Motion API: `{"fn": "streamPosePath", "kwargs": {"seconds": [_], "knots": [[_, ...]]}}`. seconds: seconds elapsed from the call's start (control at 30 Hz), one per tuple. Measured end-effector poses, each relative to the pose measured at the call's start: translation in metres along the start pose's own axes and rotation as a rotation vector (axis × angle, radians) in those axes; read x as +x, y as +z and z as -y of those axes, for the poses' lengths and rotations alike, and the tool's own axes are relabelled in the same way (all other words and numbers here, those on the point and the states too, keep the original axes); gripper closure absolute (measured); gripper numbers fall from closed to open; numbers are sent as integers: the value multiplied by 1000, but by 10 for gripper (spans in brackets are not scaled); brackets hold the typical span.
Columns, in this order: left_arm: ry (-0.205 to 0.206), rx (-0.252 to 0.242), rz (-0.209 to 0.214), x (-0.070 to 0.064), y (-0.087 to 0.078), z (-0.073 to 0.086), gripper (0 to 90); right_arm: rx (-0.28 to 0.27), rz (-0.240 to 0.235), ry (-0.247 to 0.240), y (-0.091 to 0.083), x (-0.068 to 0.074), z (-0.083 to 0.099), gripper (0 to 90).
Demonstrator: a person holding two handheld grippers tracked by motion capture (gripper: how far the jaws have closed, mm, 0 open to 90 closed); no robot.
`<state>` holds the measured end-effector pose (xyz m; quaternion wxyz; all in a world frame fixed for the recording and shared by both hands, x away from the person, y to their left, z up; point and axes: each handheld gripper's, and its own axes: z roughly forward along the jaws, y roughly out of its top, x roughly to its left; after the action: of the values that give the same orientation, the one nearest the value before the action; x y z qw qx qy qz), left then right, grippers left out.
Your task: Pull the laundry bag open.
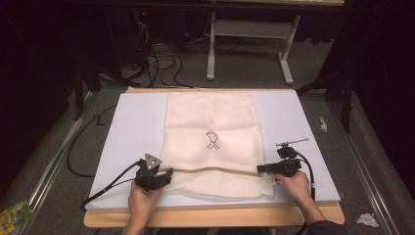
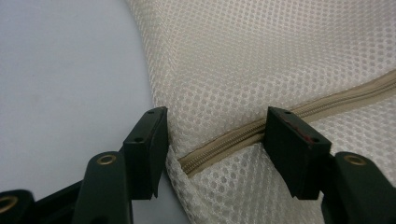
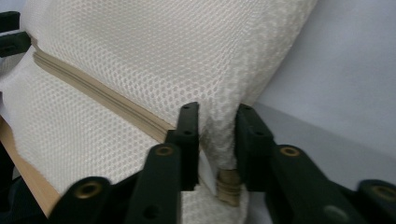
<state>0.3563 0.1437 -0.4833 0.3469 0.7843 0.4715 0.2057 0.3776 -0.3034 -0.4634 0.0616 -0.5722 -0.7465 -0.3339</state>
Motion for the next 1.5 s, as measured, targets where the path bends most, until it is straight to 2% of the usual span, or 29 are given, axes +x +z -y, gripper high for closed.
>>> {"fn": "streamPosePath", "kwargs": {"seconds": [0.1,0.23,0.43,0.63,0.83,1.0,1.17,1.23,1.37,1.5], "knots": [[1,1,2,0,0,0,405,-7,-21,0,-1,-2,0,819],[0,16,13,2,0,-2,404,-17,-25,-14,-3,-1,0,838],[-6,24,44,7,-3,-6,408,-54,-28,-46,-11,4,-1,849],[-6,-6,72,5,-10,-6,407,-86,-29,-73,-18,9,-4,853],[-4,-10,93,5,-18,-7,399,-103,-31,-87,-20,10,-4,854],[7,-27,82,3,-27,-15,385,-129,-39,-96,-25,13,-6,855],[-2,-39,104,1,-32,-22,379,-147,-37,-111,-30,18,-9,856],[2,-36,101,0,-33,-23,379,-152,-37,-117,-31,20,-10,855],[12,-36,124,-6,-33,-26,389,-159,-39,-128,-32,23,-11,856],[16,-45,173,-16,-29,-30,397,-162,-43,-139,-33,28,-13,856]]}}
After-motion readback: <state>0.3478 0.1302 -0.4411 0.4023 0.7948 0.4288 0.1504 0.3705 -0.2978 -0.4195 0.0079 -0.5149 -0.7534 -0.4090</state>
